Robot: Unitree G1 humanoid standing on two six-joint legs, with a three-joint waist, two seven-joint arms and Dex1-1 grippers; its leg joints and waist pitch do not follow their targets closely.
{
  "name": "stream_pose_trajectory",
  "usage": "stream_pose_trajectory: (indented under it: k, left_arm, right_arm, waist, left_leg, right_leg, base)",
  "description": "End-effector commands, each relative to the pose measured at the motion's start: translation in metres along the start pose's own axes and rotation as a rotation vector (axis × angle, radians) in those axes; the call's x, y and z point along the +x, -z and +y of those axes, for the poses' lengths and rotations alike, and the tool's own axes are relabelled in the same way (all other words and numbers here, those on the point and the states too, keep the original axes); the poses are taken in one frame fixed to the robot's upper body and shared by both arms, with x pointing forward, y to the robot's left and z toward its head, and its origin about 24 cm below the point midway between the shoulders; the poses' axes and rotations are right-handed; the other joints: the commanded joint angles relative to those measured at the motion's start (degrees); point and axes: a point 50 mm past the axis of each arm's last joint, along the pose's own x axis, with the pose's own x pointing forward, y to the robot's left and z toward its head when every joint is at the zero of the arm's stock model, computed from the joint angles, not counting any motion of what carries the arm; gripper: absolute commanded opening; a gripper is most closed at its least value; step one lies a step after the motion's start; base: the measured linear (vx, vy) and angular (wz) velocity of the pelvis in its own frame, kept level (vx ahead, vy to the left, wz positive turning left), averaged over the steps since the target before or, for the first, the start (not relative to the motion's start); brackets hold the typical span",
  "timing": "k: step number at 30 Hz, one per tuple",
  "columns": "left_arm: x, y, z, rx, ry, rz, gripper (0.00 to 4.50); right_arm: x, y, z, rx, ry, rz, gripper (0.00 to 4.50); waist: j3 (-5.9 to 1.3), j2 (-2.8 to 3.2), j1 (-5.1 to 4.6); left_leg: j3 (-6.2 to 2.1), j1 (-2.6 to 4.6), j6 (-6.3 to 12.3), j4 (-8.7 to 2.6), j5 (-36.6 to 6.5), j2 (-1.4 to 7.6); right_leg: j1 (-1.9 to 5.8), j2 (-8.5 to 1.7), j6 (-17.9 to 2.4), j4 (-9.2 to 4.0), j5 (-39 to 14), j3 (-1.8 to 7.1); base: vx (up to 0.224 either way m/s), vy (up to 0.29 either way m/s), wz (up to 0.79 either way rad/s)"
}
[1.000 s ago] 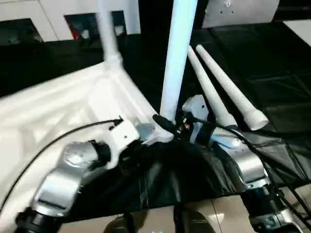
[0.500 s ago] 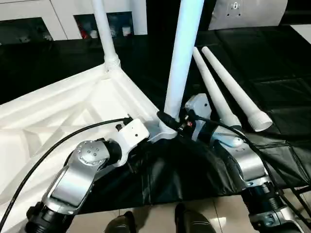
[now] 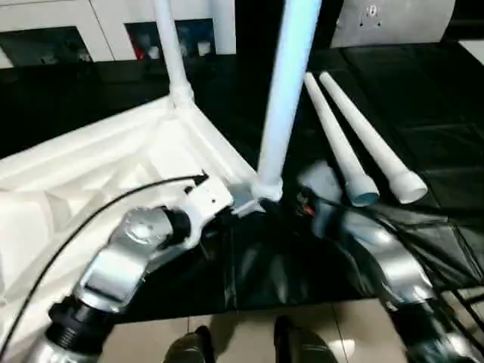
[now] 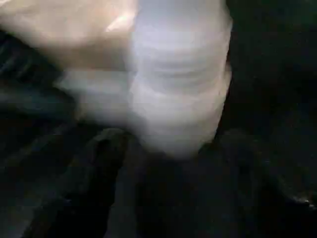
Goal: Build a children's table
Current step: Insert table leg to table base, then rotate leg to tighten
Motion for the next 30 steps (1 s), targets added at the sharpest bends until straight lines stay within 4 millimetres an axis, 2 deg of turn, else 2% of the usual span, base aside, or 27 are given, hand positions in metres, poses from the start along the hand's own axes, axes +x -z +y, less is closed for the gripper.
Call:
stream_pose_trajectory:
  k: [1,2,3,5,6,7,8,9,11,14,15,16,19,22,25,26,30]
  left_arm:
    - [-0.002,0.003,0.004,0.056,0.033,0.006,0.0]
    - [-0.001,0.003,0.004,0.062,0.051,0.007,0.0]
    - [-0.001,0.003,0.002,0.104,0.109,-0.008,0.0]
    - [-0.001,0.004,0.0,0.137,0.163,-0.016,0.0]
    - [0.0,0.004,0.001,0.158,0.193,-0.028,0.0]
    - [0.001,0.004,0.001,0.169,0.209,-0.036,0.0]
    - [0.001,0.005,0.001,0.19,0.243,-0.042,0.0]
    - [0.001,0.006,0.0,0.208,0.278,-0.048,0.0]
    - [0.002,0.007,0.0,0.228,0.322,-0.043,0.0]
    - [0.003,0.007,-0.002,0.27,0.383,-0.043,0.0]
    - [0.004,0.006,-0.002,0.288,0.404,-0.045,0.0]
    - [0.005,0.006,-0.003,0.306,0.43,-0.047,0.0]
    - [0.007,0.005,-0.004,0.334,0.46,-0.046,0.0]
    - [0.009,0.003,-0.005,0.371,0.5,-0.048,0.0]
    - [0.01,0.002,-0.006,0.384,0.516,-0.052,0.0]
    - [0.011,0.001,-0.006,0.389,0.523,-0.054,0.0]
    - [0.012,0.0,-0.007,0.398,0.537,-0.058,0.0]
  right_arm:
    - [-0.008,-0.014,-0.002,-0.037,-0.042,-0.061,3.87]
    - [-0.012,-0.016,-0.004,-0.044,-0.047,-0.065,3.87]
    - [-0.017,-0.017,-0.007,-0.052,-0.057,-0.063,4.0]
    - [-0.023,-0.02,-0.011,-0.064,-0.073,-0.06,4.15]
    - [-0.029,-0.025,-0.015,-0.072,-0.083,-0.068,4.34]
    - [-0.031,-0.028,-0.017,-0.073,-0.087,-0.072,4.34]
    - [-0.033,-0.032,-0.019,-0.083,-0.098,-0.079,4.44]
    - [-0.036,-0.037,-0.021,-0.094,-0.109,-0.084,4.44]
    - [-0.038,-0.044,-0.022,-0.12,-0.147,-0.081,4.44]
    - [-0.037,-0.048,-0.02,-0.156,-0.212,-0.054,4.44]
    - [-0.036,-0.049,-0.019,-0.172,-0.233,-0.041,4.44]
    - [-0.035,-0.05,-0.018,-0.195,-0.256,-0.026,4.44]
    - [-0.031,-0.05,-0.017,-0.226,-0.278,-0.009,4.44]
    - [-0.026,-0.046,-0.015,-0.252,-0.324,0.033,4.44]
    - [-0.022,-0.044,-0.015,-0.253,-0.334,0.051,4.44]
    - [-0.019,-0.044,-0.016,-0.24,-0.334,0.052,4.44]
    - [-0.014,-0.046,-0.017,-0.218,-0.346,0.043,4.18]
  waist:
    - [-3.1,-0.12,0.06]
    - [-3.05,-0.22,0.03]
    - [-2.92,-0.34,0.16]
    - [-2.79,0.01,0.34]
    - [-2.87,-0.09,0.47]
    - [-2.81,0.02,0.59]
    - [-2.93,0.02,0.87]
    - [-3.04,0.16,1.13]
    - [-3.29,-0.02,1.35]
    - [-3.59,-0.04,2.04]
    - [-3.64,-0.1,2.26]
    - [-3.68,-0.37,2.25]
    - [-3.8,-0.4,2.37]
    - [-4.23,-0.4,2.49]
    - [-4.56,-0.35,2.62]
    - [-4.91,-0.43,2.8]
    - [-5.4,-0.68,3.19]
  left_leg:
    - [-2.26,0.96,2.95,-3.67,-26.6,3.01]
    - [-2.26,0.94,3.15,-3.62,-26.0,3.04]
    - [-2.11,1.17,3.61,-3.41,-25.4,2.87]
    - [-1.77,1.64,3.8,-3.12,-24.2,2.85]
    - [-1.63,1.95,3.58,-3.05,-23.7,3.0]
    - [-1.6,2.05,3.78,-3.0,-23.6,2.93]
    - [-1.51,2.15,3.75,-3.1,-23.3,3.19]
    - [-1.53,2.02,3.68,-3.23,-22.9,3.4]
    - [-1.42,1.77,3.78,-3.25,-21.7,3.46]
    - [-1.09,1.68,4.06,-3.06,-18.6,3.65]
    - [-0.89,1.86,4.11,-2.92,-18.3,3.61]
    - [-0.89,1.72,4.03,-2.83,-18.1,3.69]
    - [-0.97,1.39,3.87,-2.62,-17.8,3.73]
    - [-0.85,1.02,4.11,-2.4,-15.7,3.92]
    - [-0.63,1.25,4.27,-2.02,-15.2,3.98]
    - [-0.35,1.1,5.2,-1.82,-12.3,3.95]
    - [-0.01,0.65,7.68,-1.09,-7.4,3.85]
  right_leg:
    - [2.41,-4.82,-4.3,-5.17,-35.5,1.83]
    - [2.52,-4.86,-4.3,-5.08,-35.4,1.71]
    - [2.32,-4.83,-4.3,-5.37,-36.1,1.67]
    - [1.91,-4.98,-4.8,-5.57,-37.0,1.87]
    - [1.82,-4.91,-5.5,-5.49,-36.2,1.91]
    - [1.75,-4.77,-5.7,-5.55,-35.8,1.84]
    - [1.79,-4.63,-7.1,-5.04,-32.7,2.03]
    - [2.03,-4.7,-7.9,-4.63,-30.8,2.15]
    - [2.41,-4.81,-8.5,-4.21,-28.8,2.34]
    - [2.48,-5.01,-10.0,-3.6,-25.8,2.74]
    - [2.31,-4.96,-10.3,-3.56,-25.6,2.84]
    - [2.39,-5.05,-10.6,-3.32,-25.2,2.9]
    - [2.47,-5.17,-10.9,-2.79,-25.3,2.97]
    - [2.66,-5.17,-12.6,-1.69,-19.9,3.23]
    - [2.66,-5.24,-13.9,-1.26,-17.8,3.43]
    - [2.78,-5.09,-15.0,-0.73,-13.5,3.56]
    - [2.79,-4.9,-16.5,0.23,-7.5,3.71]
  base:
    - [0.0,0.0,0.0]
    - [0.0,0.0,0.0]
    - [0.0,0.0,0.0]
    - [0.0,0.0,0.0]
    - [0.0,0.0,0.0]
    - [0.0,0.0,0.0]
    - [0.0,0.0,0.0]
    - [0.0,0.0,0.0]
    - [0.0,0.0,0.0]
    - [0.0,0.0,0.0]
    - [0.0,0.0,0.0]
    - [0.0,0.0,0.0]
    - [0.0,0.0,0.0]
    - [0.0,0.0,0.0]
    - [0.054,0.002,0.09]
    - [0.062,-0.006,0.11]
    - [0.045,-0.013,0.09]
